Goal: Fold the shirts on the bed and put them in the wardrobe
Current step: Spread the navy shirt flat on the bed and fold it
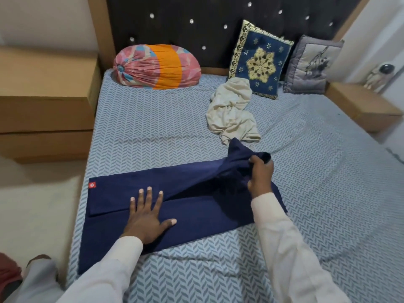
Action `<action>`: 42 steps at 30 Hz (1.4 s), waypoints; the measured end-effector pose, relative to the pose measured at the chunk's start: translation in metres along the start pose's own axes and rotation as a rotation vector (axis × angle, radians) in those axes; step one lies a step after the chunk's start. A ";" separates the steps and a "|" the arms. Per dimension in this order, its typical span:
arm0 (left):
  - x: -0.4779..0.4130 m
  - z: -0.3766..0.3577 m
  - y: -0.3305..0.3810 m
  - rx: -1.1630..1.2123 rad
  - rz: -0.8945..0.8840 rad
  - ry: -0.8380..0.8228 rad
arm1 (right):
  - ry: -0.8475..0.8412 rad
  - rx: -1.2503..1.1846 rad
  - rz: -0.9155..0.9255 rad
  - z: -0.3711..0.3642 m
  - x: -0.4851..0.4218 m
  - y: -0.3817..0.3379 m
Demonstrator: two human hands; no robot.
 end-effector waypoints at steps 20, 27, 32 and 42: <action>0.005 0.020 -0.080 0.053 0.278 0.192 | -0.318 1.205 -0.337 0.025 -0.056 0.013; 0.012 0.013 -0.110 0.051 0.153 0.281 | 0.113 0.852 -0.256 0.044 -0.069 0.004; 0.011 0.021 -0.111 0.063 0.169 0.347 | 0.029 0.897 -0.271 0.060 -0.071 0.016; -0.002 0.026 -0.123 0.044 0.261 0.287 | -0.131 1.039 -0.199 0.041 -0.098 0.020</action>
Point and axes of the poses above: each hand's wrist, its own x-axis away from the middle knuckle, its own z-axis out of the back of the hand, y = z × x, the point moved 2 cm from there along -x, towards the middle knuckle, and after that the axes turned 14 degrees about -y, right-handed, at the moved point
